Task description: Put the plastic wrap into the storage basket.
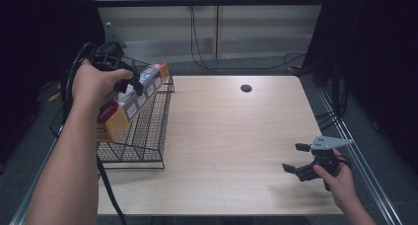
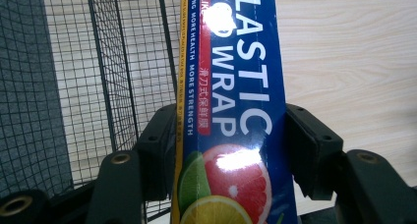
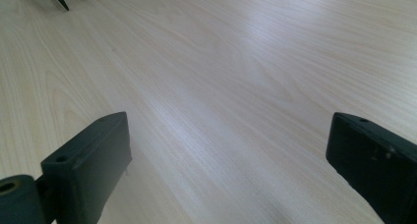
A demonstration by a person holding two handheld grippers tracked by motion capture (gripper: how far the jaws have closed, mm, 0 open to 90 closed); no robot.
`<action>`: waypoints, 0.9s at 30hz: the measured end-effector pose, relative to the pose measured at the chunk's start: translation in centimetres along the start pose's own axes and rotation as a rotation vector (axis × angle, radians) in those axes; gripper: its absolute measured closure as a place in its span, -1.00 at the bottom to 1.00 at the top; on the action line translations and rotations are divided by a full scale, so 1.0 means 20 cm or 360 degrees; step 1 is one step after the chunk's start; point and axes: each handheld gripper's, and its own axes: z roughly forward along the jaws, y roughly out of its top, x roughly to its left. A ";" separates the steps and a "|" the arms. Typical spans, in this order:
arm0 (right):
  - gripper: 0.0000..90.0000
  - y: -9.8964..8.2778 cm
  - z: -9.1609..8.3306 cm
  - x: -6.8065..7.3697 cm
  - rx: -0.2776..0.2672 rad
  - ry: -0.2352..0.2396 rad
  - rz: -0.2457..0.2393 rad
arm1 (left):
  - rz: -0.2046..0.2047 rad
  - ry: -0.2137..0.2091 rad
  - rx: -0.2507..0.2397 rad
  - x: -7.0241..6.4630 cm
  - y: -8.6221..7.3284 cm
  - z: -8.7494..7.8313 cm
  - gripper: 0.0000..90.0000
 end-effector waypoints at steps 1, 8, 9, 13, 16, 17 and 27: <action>-0.93 0.00 0.00 0.00 0.0003 -0.0001 0.0001 | 0.0000 0.0002 0.0006 0.01 0.00 0.00 -0.03; -0.93 0.00 0.00 0.00 0.0003 -0.0005 -0.0002 | -0.0022 0.0017 0.0000 0.05 -0.01 -0.01 -0.03; -0.93 0.00 0.00 0.00 0.0007 -0.0010 -0.0007 | -0.0028 0.0018 -0.0001 0.05 -0.01 -0.02 -0.03; -0.93 0.00 0.01 0.00 0.0018 -0.0008 -0.0013 | -0.0045 0.0026 -0.0010 0.07 0.00 -0.02 -0.03; -0.93 0.00 0.02 0.01 0.0025 -0.0011 -0.0018 | -0.0036 0.0043 -0.0016 0.09 0.00 -0.03 -0.03; -0.93 0.00 0.02 0.01 0.0025 -0.0010 -0.0021 | -0.0039 0.0039 -0.0011 0.09 0.00 -0.03 -0.03; -0.93 0.00 0.02 0.01 0.0024 -0.0013 -0.0027 | -0.0063 0.0061 -0.0026 0.11 0.01 -0.05 -0.03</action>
